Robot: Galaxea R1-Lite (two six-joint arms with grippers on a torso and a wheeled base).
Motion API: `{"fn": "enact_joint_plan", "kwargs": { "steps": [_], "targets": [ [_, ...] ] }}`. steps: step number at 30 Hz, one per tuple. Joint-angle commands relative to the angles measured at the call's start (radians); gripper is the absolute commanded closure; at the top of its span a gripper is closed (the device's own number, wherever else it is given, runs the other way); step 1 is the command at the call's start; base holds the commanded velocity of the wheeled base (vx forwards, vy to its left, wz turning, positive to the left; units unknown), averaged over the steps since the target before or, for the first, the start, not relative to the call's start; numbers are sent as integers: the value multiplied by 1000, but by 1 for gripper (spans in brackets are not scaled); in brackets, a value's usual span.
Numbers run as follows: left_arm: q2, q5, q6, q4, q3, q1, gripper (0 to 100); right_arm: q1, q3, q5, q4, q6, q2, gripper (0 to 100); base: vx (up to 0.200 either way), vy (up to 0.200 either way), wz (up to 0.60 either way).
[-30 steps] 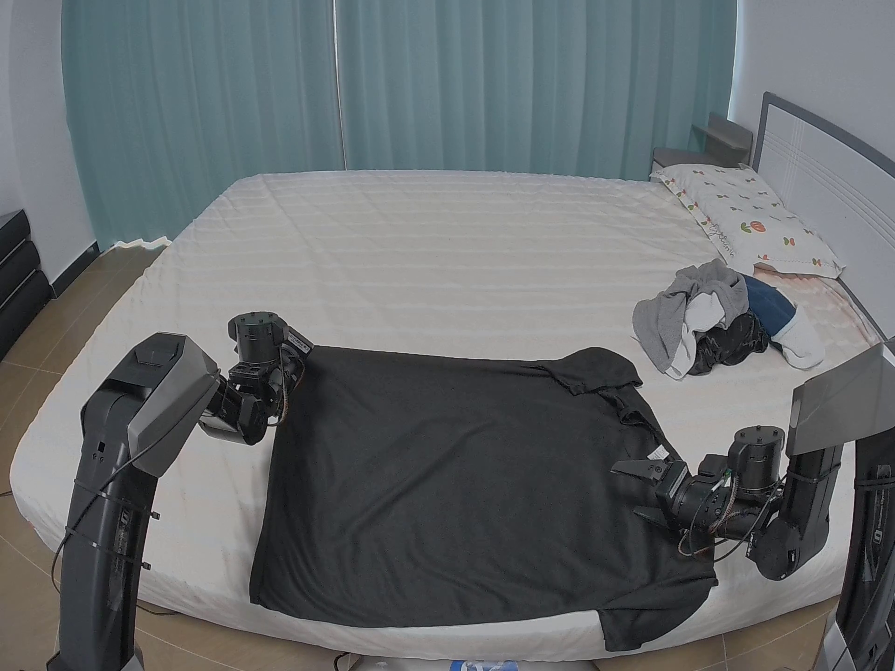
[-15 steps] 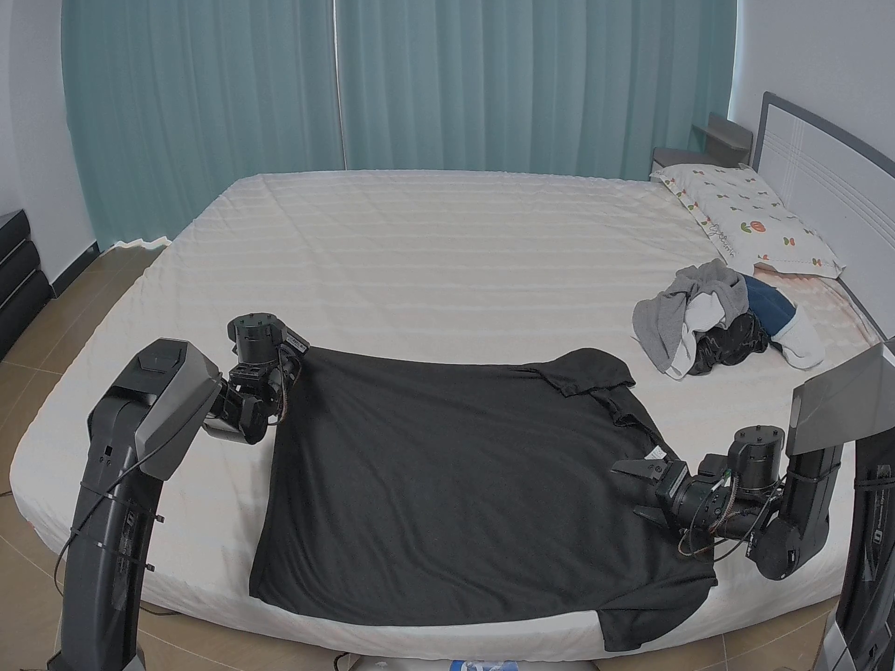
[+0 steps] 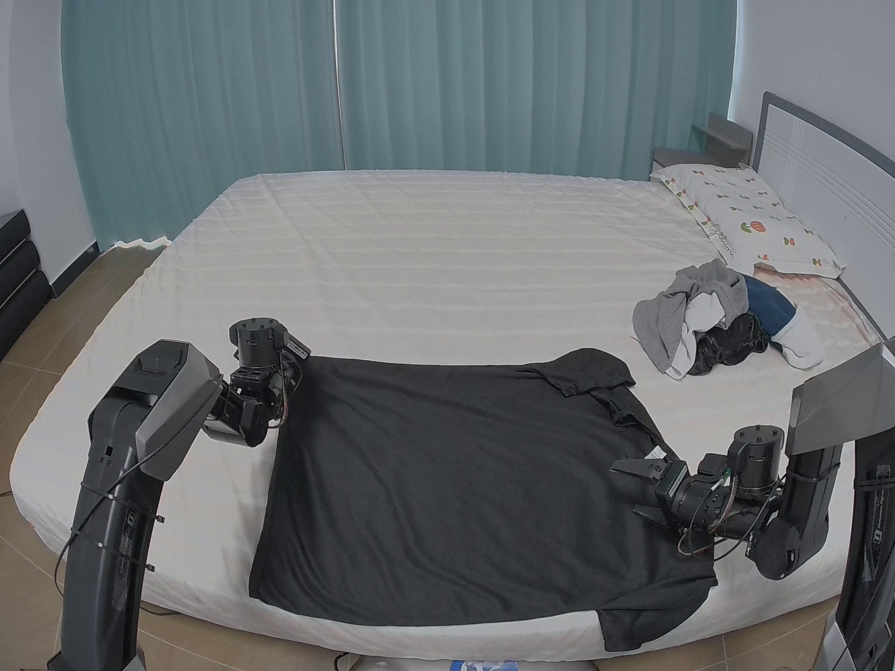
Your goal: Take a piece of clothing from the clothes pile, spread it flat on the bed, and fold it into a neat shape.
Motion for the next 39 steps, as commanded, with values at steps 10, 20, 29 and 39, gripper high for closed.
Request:
{"fn": "enact_joint_plan", "kwargs": {
  "steps": [10,20,29,39],
  "targets": [
    [-357,-212,-217,-11,388,78,0,-7,-3,2,-12,5,1,0,0,0,0],
    [-502,-364,-220,-21,678,54,0,-12,-16,2,-12,14,-4,0,0,0,0],
    [-630,-395,-239,-68,960,36,0,-64,-36,-23,-10,51,-223,0,0,0,0],
    [-564,-393,-291,-240,1031,31,0,-79,-267,-61,280,51,-163,0,0,0,0]
  ]
}}
